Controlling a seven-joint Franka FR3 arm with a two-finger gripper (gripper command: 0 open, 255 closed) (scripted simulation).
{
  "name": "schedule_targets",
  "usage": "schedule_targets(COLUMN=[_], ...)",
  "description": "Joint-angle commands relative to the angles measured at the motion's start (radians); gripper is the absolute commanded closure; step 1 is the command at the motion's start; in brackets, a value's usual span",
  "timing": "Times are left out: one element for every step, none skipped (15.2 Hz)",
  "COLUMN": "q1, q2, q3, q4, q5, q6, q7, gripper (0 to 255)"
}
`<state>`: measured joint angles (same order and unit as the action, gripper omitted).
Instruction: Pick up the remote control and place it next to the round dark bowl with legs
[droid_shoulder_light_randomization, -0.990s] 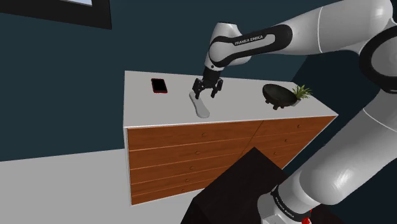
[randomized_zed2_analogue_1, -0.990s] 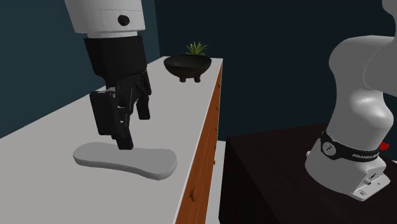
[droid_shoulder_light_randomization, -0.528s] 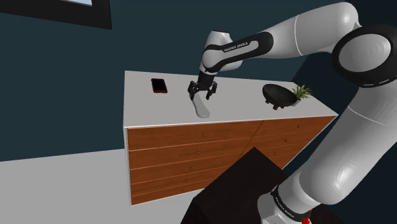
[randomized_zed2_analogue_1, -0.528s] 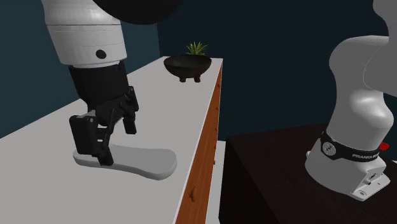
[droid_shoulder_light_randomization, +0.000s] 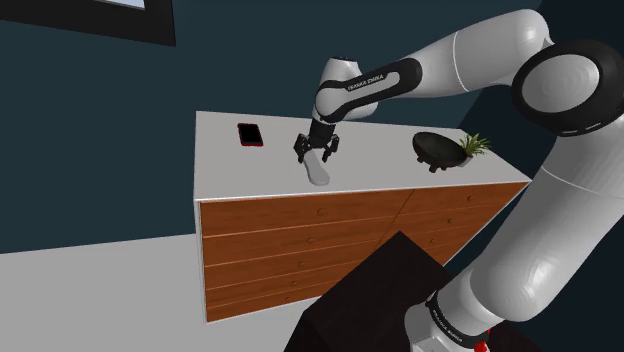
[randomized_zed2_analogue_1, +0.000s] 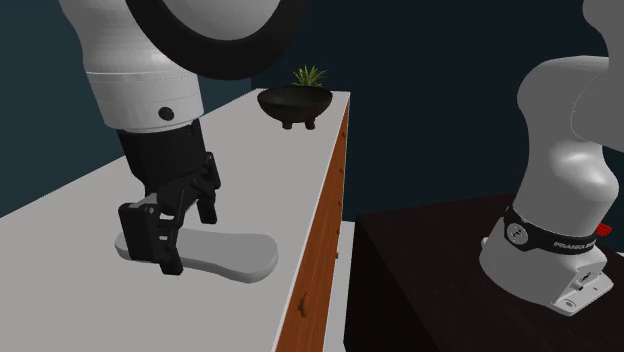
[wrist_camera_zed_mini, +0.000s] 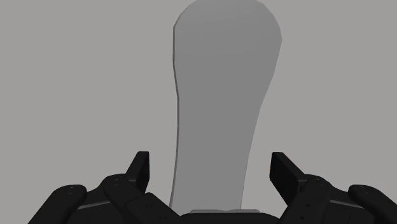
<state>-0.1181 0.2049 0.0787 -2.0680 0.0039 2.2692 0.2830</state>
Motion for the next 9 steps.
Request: schedule_targets(q1=[0.000, 0.000, 0.000, 0.000, 0.000, 0.000, 0.000, 0.000, 0.000], q2=[0.000, 0.000, 0.000, 0.000, 0.000, 0.000, 0.000, 0.000, 0.000], q3=[0.000, 0.000, 0.000, 0.000, 0.000, 0.000, 0.000, 0.000, 0.000], q4=[-0.001, -0.001, 0.000, 0.000, 0.000, -0.001, -0.001, -0.001, -0.001], q5=[0.000, 0.000, 0.000, 0.000, 0.000, 0.000, 0.000, 0.000, 0.000], q6=[0.001, 0.001, 0.000, 0.000, 0.000, 0.001, 0.001, 0.001, 0.001], q7=[0.000, 0.000, 0.000, 0.000, 0.000, 0.000, 0.000, 0.000, 0.000], gripper=[0, 0, 0, 255, 255, 255, 255, 255, 255])
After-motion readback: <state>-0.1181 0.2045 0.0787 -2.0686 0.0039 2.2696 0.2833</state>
